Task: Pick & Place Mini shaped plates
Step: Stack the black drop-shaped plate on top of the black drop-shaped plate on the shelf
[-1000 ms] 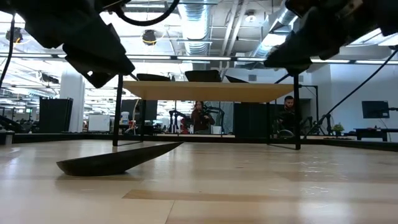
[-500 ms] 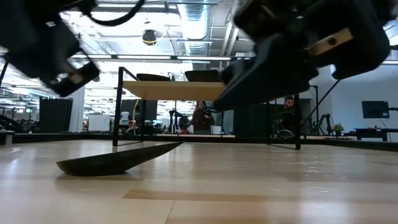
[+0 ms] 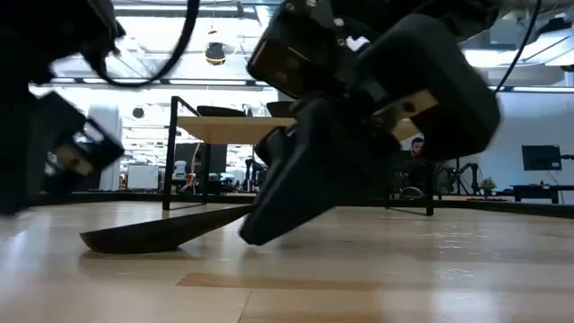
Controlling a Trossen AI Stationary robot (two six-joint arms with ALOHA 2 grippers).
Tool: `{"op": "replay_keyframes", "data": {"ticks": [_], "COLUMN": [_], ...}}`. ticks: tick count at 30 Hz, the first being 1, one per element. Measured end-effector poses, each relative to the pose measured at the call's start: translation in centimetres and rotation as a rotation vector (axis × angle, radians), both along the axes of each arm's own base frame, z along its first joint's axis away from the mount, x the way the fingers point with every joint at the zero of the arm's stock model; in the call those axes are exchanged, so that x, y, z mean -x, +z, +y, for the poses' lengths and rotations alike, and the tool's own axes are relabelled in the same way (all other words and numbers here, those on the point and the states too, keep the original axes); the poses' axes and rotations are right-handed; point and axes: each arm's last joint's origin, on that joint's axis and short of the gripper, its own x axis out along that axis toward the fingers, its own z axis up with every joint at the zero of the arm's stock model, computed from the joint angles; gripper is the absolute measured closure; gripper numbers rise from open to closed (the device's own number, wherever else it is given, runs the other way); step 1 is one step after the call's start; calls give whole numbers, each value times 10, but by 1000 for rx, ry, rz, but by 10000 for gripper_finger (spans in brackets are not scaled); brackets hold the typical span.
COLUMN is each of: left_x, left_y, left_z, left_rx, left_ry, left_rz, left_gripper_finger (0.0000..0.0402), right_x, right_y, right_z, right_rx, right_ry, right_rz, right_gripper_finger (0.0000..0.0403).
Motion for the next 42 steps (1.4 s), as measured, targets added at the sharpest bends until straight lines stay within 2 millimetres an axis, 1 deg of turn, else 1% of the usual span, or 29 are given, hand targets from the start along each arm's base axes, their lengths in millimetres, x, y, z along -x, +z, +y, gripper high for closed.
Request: {"op": "replay_keyframes", "data": {"ticks": [5,8,11,14,16,20,23,26,27,30,33,36,37,39,41,42], "left_x": [-6,-10,-16,-23,-25,-33,-34,-30,-28,-20,-15,-12,-11,-10,-12,-15], "left_y": [-15,-16,-14,-12,-14,-13,-4,12,18,39,61,77,82,86,84,82], "left_z": [6,10,19,29,36,48,51,53,55,60,62,62,60,56,51,50], "left_rx": [-26,-36,-83,-118,-151,-167,-134,-129,-131,-137,-86,-45,-32,-12,8,23], "left_ry": [37,61,78,93,90,95,79,60,58,74,86,105,112,118,120,138], "left_rz": [35,27,0,-14,0,-2,-10,-18,-15,-23,-78,-146,-179,-221,-234,-223], "left_gripper_finger": [302,302,302,302,302,302,302,302,302,302,302,302,302,302,302,302], "right_x": [-1,-1,-1,0,-1,-2,-3,-4,-4,0,12,22,25,35,47,53], "right_y": [1,4,4,6,9,13,13,14,17,33,44,68,72,73,72,77], "right_z": [0,0,2,8,12,16,14,12,12,10,9,12,13,13,14,15], "right_rx": [0,-6,-10,-54,-92,-99,-100,-96,-94,-98,-84,-47,-28,30,75,88], "right_ry": [-2,-2,5,56,96,121,110,103,104,97,100,84,72,53,63,66], "right_rz": [-1,-17,-18,-28,-53,-115,-113,-111,-116,-108,-51,-69,-67,7,88,103], "right_gripper_finger": [337,337,337,337,337,337,337,337,337,337,337,337,337,337,337,337]}}
